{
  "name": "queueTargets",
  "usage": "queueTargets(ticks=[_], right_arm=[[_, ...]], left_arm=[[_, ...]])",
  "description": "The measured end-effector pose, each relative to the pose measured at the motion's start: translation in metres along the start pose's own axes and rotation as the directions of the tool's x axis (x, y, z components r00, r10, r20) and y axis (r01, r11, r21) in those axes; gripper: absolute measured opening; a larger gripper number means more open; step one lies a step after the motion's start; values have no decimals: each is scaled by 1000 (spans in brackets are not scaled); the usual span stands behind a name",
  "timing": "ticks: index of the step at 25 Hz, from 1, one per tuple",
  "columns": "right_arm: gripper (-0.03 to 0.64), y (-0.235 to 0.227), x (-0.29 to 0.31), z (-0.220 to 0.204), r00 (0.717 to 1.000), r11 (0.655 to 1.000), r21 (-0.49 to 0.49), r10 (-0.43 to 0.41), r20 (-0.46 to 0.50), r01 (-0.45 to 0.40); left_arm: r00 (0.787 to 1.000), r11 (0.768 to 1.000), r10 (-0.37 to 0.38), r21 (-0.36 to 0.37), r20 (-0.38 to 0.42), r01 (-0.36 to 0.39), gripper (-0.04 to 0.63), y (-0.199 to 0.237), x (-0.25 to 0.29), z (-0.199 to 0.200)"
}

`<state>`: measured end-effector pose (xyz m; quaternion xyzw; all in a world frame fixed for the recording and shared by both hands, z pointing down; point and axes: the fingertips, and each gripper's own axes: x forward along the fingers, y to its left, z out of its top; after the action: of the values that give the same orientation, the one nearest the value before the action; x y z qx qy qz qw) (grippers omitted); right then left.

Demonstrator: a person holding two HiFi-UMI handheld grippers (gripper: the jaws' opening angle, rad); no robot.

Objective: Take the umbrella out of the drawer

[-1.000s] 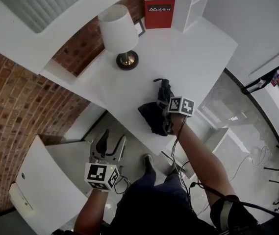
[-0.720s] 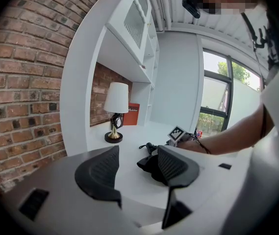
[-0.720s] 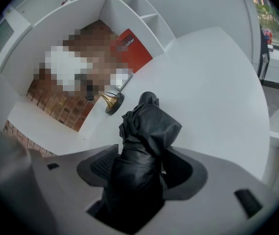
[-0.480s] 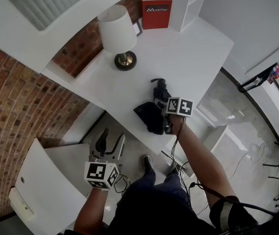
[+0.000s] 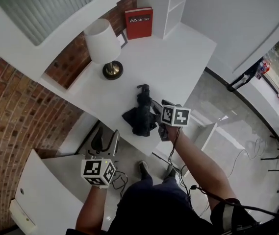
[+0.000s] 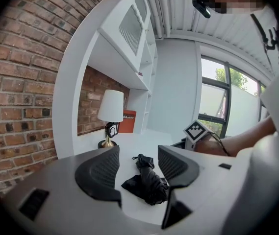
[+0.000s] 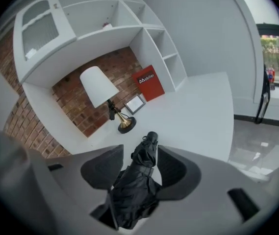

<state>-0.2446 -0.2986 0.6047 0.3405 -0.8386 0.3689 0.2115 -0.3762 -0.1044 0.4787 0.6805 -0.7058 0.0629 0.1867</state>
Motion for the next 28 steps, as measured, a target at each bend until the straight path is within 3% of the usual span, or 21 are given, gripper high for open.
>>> queueTargets(ticks=[5,11,20,28], right_arm=[[159,16,-59,25,993,991,-130,33,116,-18],[112,24,-141,55,963,975,-221,82,256,-24],[74,9,-267,100,872,952,-294,69,484,88],[13,-3,-347,116,796,950,-287,75,601,127]], left_arm=[[999,1000,-27,4,21,27,241,-34,5,12],[993,997,-75,24,92,73,241,-79,14,45],[978,990,-137,58,158,130,239,-143,8,83],[954,982,-181,102,237,161,153,-184,-1,119]])
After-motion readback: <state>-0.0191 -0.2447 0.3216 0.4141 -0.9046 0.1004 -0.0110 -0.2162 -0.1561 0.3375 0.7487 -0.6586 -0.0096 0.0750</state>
